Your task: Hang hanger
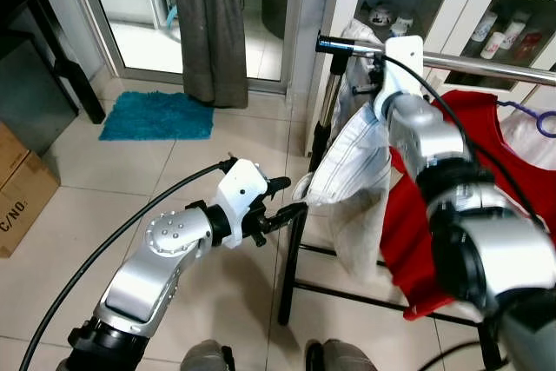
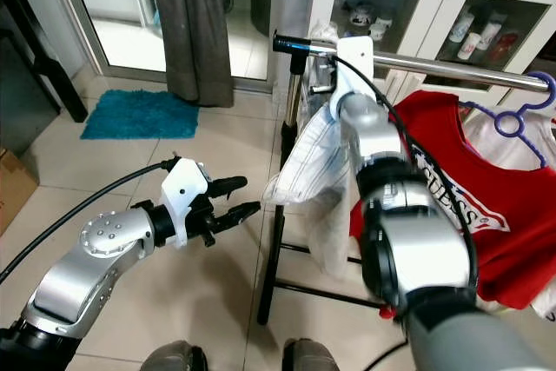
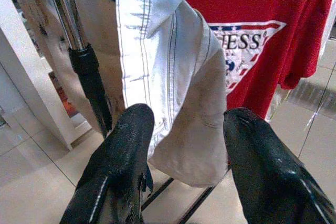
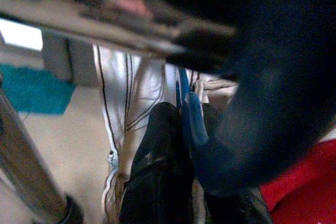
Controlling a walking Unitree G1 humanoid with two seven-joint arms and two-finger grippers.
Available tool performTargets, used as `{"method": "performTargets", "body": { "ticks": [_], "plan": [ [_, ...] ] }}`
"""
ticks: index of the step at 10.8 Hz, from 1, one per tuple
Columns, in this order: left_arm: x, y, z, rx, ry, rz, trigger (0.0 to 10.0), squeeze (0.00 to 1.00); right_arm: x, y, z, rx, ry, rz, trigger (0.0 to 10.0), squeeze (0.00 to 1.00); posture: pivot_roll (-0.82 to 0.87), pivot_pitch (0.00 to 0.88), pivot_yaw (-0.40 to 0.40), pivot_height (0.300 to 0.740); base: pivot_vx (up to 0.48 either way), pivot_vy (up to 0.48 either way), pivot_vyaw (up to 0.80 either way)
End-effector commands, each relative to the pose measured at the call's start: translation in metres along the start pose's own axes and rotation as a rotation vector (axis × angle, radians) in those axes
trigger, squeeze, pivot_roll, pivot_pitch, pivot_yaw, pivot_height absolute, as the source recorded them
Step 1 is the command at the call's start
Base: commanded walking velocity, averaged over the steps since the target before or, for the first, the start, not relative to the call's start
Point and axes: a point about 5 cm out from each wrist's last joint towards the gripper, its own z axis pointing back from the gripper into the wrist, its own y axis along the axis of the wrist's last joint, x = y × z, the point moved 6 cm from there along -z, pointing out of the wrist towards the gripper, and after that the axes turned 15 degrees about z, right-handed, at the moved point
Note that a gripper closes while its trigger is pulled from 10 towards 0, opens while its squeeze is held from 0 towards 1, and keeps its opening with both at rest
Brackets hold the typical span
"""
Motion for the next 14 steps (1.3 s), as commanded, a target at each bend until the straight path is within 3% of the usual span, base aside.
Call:
{"method": "performTargets", "body": {
  "ticks": [1, 4, 6, 7, 9, 11, 13, 14],
  "plan": [
    [0.001, 0.000, -0.002, -0.012, -0.011, -0.006, 10.0, 0.00, 0.004, 0.008, 0.000, -0.013, 0.020, -0.041, 10.0, 0.00, -0.02, 0.000, -0.059, 0.740, 0.000, 0.000, 0.00],
    [0.002, -0.001, -0.004, -0.016, -0.016, -0.003, 10.0, 0.00, -0.019, -0.021, 0.001, -0.140, 0.138, -0.098, 10.0, 0.00, -0.03, 0.000, -0.060, 0.740, 0.000, 0.000, 0.00],
    [0.003, -0.002, -0.004, -0.021, -0.018, -0.001, 10.0, 0.00, -0.016, -0.022, 0.001, -0.104, 0.145, -0.063, 10.0, 0.00, -0.03, 0.000, -0.059, 0.740, 0.000, 0.000, 0.00],
    [0.001, -0.002, -0.005, -0.022, -0.011, 0.008, 10.0, 0.00, -0.011, -0.005, 0.000, 0.000, 0.143, -0.055, 10.0, 1.00, -0.03, 0.000, -0.054, 0.740, 0.000, 0.000, 0.00],
    [-0.006, 0.002, -0.005, -0.002, 0.030, 0.051, 10.0, 0.00, -0.001, 0.025, 0.008, 0.189, 0.166, -0.019, 10.0, 1.00, -0.03, 0.000, -0.046, 0.740, 0.000, 0.000, 0.00],
    [-0.012, 0.007, -0.004, 0.023, 0.057, 0.070, 10.0, 0.00, 0.008, 0.030, 0.021, 0.247, 0.206, -0.002, 10.0, 1.00, -0.03, 0.000, -0.039, 0.740, 0.000, 0.000, 0.00],
    [-0.017, 0.011, -0.003, 0.042, 0.077, 0.093, 10.0, 0.00, 0.013, 0.016, 0.047, 0.226, 0.304, 0.007, 10.0, 1.00, -0.05, 0.000, -0.019, 0.740, 0.000, 0.000, 0.00],
    [-0.018, 0.014, -0.003, 0.077, 0.090, 0.085, 10.0, 0.00, 0.010, 0.000, 0.069, 0.189, 0.378, -0.014, 10.0, 1.00, -0.07, 0.000, -0.006, 0.740, 0.000, 0.000, 0.00]
  ]
}}
